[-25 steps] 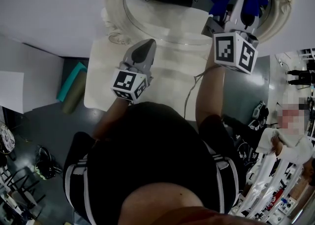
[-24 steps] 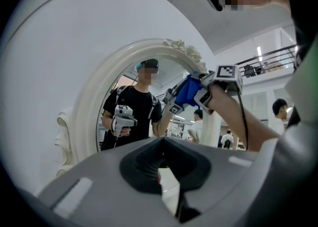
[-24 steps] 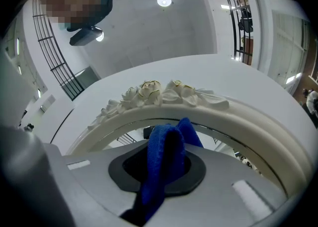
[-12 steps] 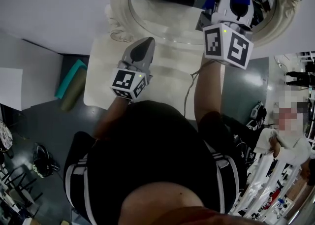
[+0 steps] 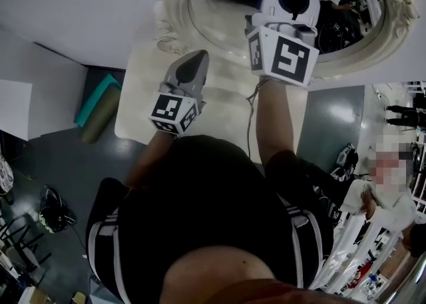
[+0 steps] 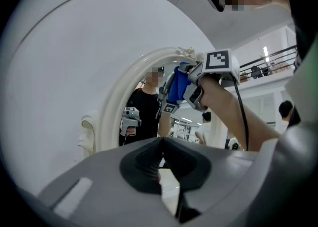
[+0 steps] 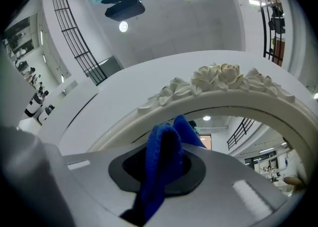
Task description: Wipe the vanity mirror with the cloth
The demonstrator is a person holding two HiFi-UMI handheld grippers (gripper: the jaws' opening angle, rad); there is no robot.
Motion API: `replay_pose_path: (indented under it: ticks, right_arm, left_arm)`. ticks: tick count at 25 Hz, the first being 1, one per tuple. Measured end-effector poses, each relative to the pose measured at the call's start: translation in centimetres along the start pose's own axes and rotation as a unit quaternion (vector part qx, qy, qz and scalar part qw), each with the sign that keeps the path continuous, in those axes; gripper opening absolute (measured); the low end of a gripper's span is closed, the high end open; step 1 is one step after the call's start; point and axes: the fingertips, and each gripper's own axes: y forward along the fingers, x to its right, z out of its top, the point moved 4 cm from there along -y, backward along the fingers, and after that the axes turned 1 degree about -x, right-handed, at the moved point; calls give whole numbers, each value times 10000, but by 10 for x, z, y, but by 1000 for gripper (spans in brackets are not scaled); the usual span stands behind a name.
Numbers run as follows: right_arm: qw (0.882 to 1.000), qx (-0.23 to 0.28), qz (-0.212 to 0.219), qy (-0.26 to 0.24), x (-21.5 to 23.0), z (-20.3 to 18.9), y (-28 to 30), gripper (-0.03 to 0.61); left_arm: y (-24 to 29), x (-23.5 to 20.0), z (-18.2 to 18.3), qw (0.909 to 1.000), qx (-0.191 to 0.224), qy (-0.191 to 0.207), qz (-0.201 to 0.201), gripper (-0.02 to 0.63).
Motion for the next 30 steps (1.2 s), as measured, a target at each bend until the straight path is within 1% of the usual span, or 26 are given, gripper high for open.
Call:
replay_pose_path:
  ticks: [6, 11, 14, 21, 23, 30]
  right_arm:
    - [9996, -111, 185, -168, -25, -10, 5, 41]
    - [9984, -130, 358, -413, -47, -20, 7, 41]
    - [9973, -101, 451, -572, -61, -25, 8, 41]
    - [9941, -292, 661, -807, -94, -47, 7, 41]
    - [9938, -329, 723, -784, -105, -57, 6, 41]
    - [9951, -352, 854, -347, -122, -83, -5, 38]
  left_arm:
    - [-3, -6, -3, 10000, -48, -13, 27, 9]
    - [-8, -8, -5, 10000, -77, -6, 42, 9]
    - [-14, -13, -4, 9999, -68, -11, 121, 9]
    - [-23, -23, -7, 9996, -88, -49, 272, 9]
    - [-25, -25, -8, 9995, -98, -51, 296, 9]
    - [-32, -33, -11, 9991, -146, -63, 395, 9]
